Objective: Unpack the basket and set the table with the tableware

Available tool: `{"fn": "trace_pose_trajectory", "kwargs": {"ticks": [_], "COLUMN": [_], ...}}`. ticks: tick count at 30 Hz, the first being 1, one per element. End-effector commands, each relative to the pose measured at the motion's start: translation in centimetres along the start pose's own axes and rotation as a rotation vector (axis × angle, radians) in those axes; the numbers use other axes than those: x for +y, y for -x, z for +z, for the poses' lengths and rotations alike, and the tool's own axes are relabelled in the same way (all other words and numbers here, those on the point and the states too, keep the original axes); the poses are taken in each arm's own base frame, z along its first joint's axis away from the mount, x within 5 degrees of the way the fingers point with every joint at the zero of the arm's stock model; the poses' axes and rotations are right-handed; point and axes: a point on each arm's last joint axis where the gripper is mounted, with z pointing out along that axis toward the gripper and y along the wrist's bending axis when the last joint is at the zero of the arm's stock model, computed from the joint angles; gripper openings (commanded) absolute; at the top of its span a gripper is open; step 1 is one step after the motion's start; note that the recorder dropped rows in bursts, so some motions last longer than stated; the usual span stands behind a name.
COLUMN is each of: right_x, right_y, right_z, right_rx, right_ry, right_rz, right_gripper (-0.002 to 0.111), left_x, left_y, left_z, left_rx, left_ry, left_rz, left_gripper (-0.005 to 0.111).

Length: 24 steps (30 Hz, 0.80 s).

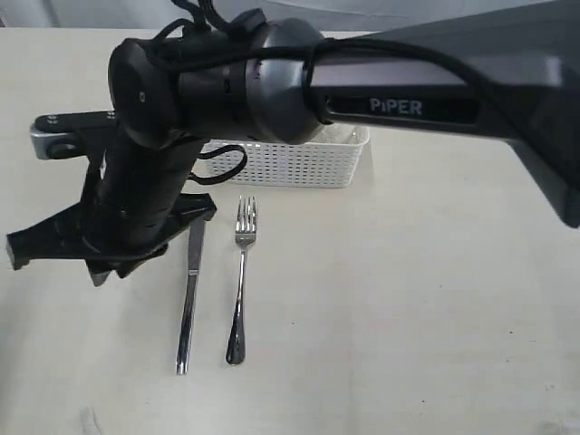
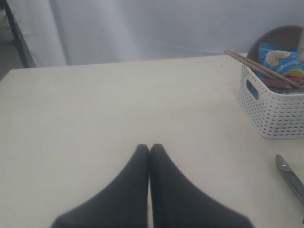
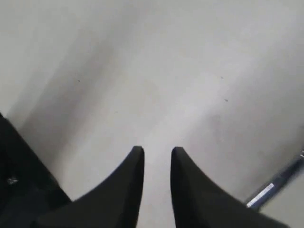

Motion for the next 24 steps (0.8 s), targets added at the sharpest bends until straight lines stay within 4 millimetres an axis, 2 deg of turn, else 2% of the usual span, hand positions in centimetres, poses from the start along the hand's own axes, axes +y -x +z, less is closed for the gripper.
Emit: {"fn": "trace_pose_trajectory", "kwargs": {"ticks": [1,3,5,7,9,11,14,24], "right_x": [-1.8,-2.1,-2.4,-2.1,-1.0,0.2,1.3,-0.8], "right_y": [-0.5,-0.6,-0.3,-0.1,0.0,-0.3,-0.9,-1.2], "right_z": [0.1,-0.5,-1.8,-2.8,-3.1,-2.6,-0.7,2.8], "right_rx": [0.084,0.124,0.15,0.15,0.134,0.102,0.055,0.129], "right_ry": [-0.163,-0.233,-0.357,-0.447,-0.439,-0.402,-0.4,-0.474], "right_rz": [0.022,0.05,0.044,0.028,0.052,0.067,0.063,0.175], "right_gripper": [0.047,0.049,0.044,0.039,0.039,0.043,0.047,0.046], "left_x": [0.0,0.0,0.0,0.0,0.0,0.0,0.0,0.0], "left_y": [0.0,0.0,0.0,0.0,0.0,0.0,0.0,0.0], "left_z": [0.0,0.0,0.0,0.0,0.0,0.0,0.0,0.0], "left_rx": [-0.009,-0.009,-0.009,-0.009,-0.009,-0.009,-0.009,-0.009], "left_ry": [0.003,0.003,0.003,0.003,0.003,0.003,0.003,0.003], "left_rz": [0.0,0.0,0.0,0.0,0.0,0.0,0.0,0.0], "left_gripper": [0.0,0.0,0.0,0.0,0.0,0.0,0.0,0.0]}}
